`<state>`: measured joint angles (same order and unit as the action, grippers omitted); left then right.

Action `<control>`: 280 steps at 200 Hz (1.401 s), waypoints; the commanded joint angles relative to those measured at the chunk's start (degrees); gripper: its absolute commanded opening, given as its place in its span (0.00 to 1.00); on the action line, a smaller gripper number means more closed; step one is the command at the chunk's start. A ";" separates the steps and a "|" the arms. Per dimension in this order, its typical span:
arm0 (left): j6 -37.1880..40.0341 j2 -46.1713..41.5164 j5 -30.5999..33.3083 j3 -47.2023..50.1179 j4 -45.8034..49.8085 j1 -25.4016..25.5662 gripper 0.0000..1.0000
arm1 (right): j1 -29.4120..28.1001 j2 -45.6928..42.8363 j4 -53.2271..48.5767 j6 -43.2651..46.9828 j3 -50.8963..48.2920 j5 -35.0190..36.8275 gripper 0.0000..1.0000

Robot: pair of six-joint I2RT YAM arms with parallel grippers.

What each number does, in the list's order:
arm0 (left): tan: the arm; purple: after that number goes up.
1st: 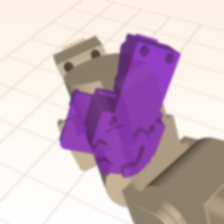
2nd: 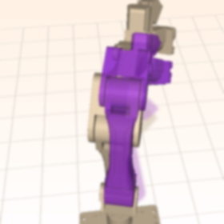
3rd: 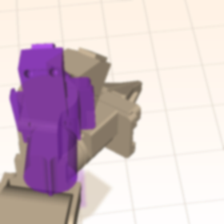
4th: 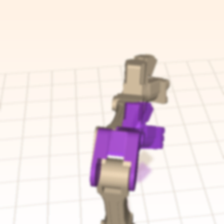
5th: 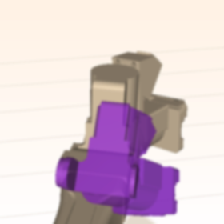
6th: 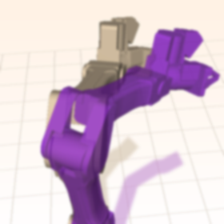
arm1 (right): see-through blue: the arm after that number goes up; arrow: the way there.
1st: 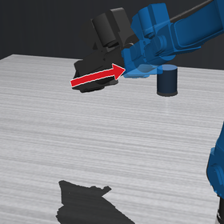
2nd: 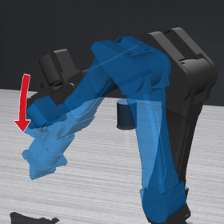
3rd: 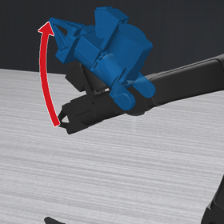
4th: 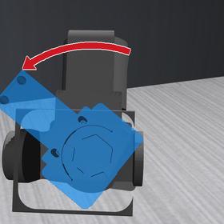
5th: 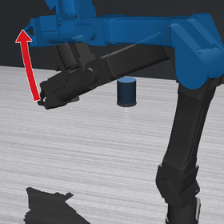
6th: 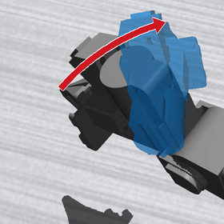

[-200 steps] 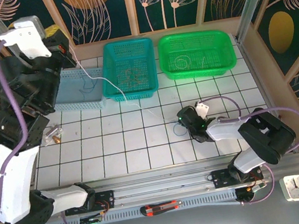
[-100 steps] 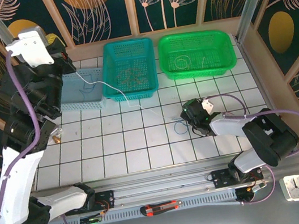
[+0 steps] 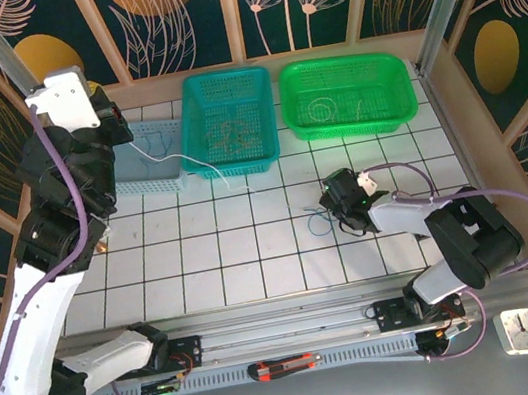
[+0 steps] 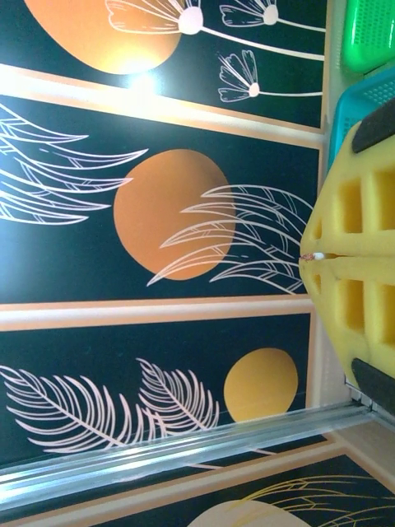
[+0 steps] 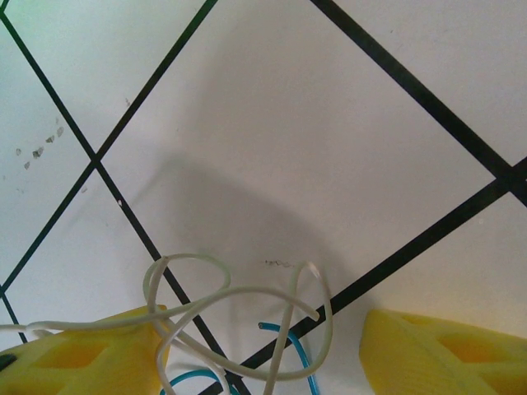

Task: Untangle the cables

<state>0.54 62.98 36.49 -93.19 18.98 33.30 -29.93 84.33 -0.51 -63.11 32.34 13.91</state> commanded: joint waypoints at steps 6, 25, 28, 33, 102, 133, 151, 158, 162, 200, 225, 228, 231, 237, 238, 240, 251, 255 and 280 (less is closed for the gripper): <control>0.84 -0.83 -3.73 0.82 -2.48 -0.34 0.00 | 3.35 3.53 7.29 4.76 -2.32 1.54 0.65; 0.41 -1.41 -8.75 2.22 -3.41 -0.26 0.00 | 2.29 -1.38 5.56 7.98 -1.33 2.48 0.66; 0.20 -1.45 -9.37 2.35 -3.42 -0.25 0.00 | 2.19 -2.08 5.31 8.39 -1.25 2.56 0.66; 0.04 -1.49 -10.40 2.50 -3.50 -0.33 0.00 | 2.09 -3.18 4.74 9.03 -0.99 2.74 0.66; -1.97 -0.18 -21.79 4.31 -4.20 -0.33 0.00 | -0.11 -14.03 7.05 21.10 1.97 -1.34 0.67; -3.31 0.28 -24.72 5.12 -5.33 -0.28 0.00 | -3.39 -16.37 14.28 30.91 3.83 -9.45 0.66; -4.13 0.62 -25.95 5.35 -6.01 -0.30 0.00 | -6.14 -15.53 17.73 35.75 6.36 -15.22 0.67; -4.44 0.73 -26.39 5.38 -6.27 -0.30 0.00 | -7.24 -14.70 18.80 36.99 7.50 -17.24 0.67; -4.69 0.87 -26.62 5.33 -6.37 -0.27 0.00 | -7.78 -14.04 19.32 37.63 8.14 -18.31 0.68; -6.23 1.75 -28.94 5.13 -7.16 -0.30 0.00 | -13.43 -5.67 25.83 40.65 13.49 -24.13 0.69; -7.46 2.40 -30.62 4.60 -7.38 -0.32 0.00 | -16.23 -0.62 30.83 40.83 15.56 -25.80 0.68; -7.55 2.49 -30.80 4.52 -7.38 -0.34 0.00 | -16.55 -0.10 31.49 40.79 15.80 -25.98 0.68; -7.69 2.56 -30.96 4.43 -7.38 -0.32 0.00 | -16.88 0.42 31.98 40.77 16.01 -26.13 0.69; -7.87 2.75 -31.11 4.25 -7.38 -0.35 0.00 | -17.44 1.25 32.77 40.86 16.46 -26.25 0.69; -7.85 2.75 -31.16 4.25 -7.43 -0.35 0.00 | -17.53 1.44 32.95 40.87 16.50 -26.28 0.69; -7.97 2.80 -31.29 4.20 -7.46 -0.28 0.00 | -17.73 1.69 33.12 40.87 16.65 -26.30 0.69; -8.30 3.08 -31.65 3.98 -7.55 -0.32 0.00 | -18.69 3.00 34.07 41.05 17.40 -26.39 0.68; -8.42 3.19 -31.82 3.86 -7.55 -0.33 0.00 | -19.01 3.36 34.30 41.05 17.68 -26.39 0.69; -9.13 3.67 -32.85 3.58 -7.85 -0.32 0.00 | -20.01 5.65 35.00 40.97 19.03 -26.21 0.69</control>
<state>-6.81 66.30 5.89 -88.18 13.47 33.26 -49.04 88.49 29.04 -23.57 48.27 -11.09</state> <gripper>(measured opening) 0.043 0.685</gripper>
